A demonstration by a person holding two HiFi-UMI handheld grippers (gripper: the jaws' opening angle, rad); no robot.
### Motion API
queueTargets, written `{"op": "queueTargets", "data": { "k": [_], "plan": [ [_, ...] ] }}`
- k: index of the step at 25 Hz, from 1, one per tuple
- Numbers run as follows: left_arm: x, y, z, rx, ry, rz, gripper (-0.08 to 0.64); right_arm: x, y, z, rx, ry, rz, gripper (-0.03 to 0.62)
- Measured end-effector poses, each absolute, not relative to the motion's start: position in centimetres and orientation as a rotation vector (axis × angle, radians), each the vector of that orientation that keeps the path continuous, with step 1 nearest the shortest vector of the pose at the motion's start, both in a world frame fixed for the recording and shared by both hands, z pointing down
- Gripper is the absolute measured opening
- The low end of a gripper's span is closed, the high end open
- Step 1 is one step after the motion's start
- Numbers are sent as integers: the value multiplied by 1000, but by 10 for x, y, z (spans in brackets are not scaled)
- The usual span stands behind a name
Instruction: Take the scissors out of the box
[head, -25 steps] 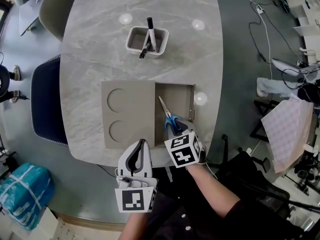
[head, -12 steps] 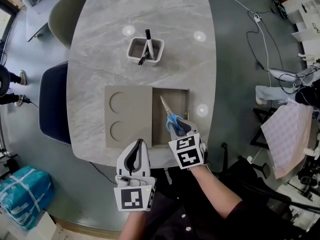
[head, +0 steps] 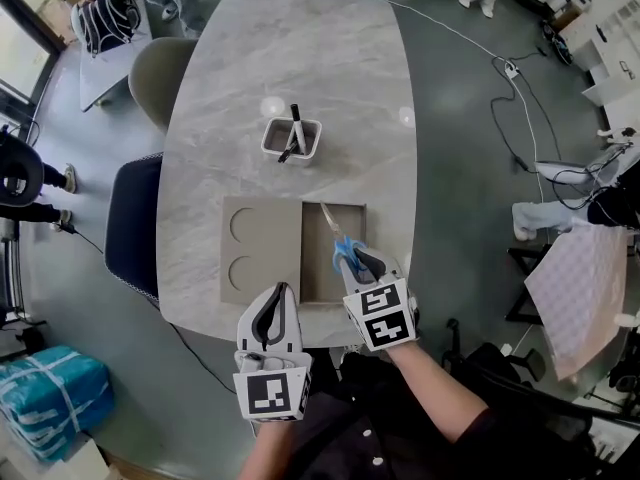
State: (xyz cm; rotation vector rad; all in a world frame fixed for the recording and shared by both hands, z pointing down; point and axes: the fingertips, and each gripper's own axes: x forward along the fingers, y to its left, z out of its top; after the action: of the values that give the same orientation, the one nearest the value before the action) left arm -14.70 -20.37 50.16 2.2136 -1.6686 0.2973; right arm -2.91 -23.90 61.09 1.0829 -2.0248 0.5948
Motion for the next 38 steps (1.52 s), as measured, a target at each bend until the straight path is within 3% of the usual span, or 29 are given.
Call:
{"op": "queueTargets", "data": {
  "k": [29,38],
  "plan": [
    [-124,-223,330,2433,-1918,84,17,9,-266,341,1466,-2612,94,80],
    [-129,-216,312,2442,-1992,33,17,20,-247,306,1576,-2745,-69,80]
  ]
}}
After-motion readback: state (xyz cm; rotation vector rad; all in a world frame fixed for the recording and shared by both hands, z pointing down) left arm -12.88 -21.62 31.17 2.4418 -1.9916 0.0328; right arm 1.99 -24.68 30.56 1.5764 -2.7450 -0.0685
